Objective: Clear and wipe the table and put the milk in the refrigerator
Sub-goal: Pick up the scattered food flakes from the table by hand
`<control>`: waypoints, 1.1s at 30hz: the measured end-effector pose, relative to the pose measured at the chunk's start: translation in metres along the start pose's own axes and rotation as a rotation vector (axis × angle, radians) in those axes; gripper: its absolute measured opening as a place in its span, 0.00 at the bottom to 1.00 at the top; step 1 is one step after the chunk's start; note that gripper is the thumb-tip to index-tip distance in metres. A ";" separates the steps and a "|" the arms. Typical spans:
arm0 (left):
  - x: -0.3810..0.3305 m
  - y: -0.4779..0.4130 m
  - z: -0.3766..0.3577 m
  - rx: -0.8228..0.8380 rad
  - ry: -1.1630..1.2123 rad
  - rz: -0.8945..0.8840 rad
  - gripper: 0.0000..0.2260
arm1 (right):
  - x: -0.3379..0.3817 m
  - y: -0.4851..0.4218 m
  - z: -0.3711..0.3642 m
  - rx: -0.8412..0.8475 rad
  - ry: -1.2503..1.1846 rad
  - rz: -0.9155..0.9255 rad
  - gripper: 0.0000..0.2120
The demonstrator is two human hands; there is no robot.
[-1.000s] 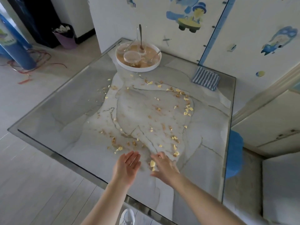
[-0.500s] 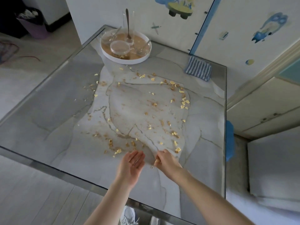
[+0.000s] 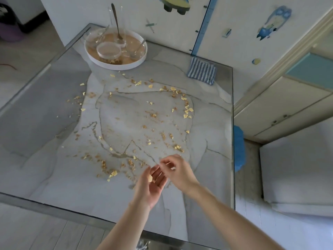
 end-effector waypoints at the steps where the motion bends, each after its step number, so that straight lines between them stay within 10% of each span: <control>1: 0.000 -0.001 -0.002 -0.012 -0.001 0.004 0.13 | -0.008 -0.004 0.011 -0.059 0.014 -0.026 0.08; 9: -0.006 -0.011 0.003 -0.069 -0.071 0.032 0.13 | -0.072 -0.029 0.032 0.138 0.354 -0.278 0.24; 25: -0.011 -0.021 0.008 -0.093 -0.014 -0.007 0.16 | -0.017 -0.034 0.020 0.119 0.038 -0.031 0.00; 33: -0.029 -0.004 0.010 -0.074 0.083 -0.137 0.13 | 0.025 -0.033 -0.007 0.168 -0.072 0.082 0.05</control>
Point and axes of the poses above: each hand's wrist, its own y-axis away from the middle knuckle, its own z-axis out of the back of the hand, x = y × z, the point moved 2 cm from there along -y, towards the middle knuckle, and after that the axes turned 15 degrees about x, right-handed, at the moved point
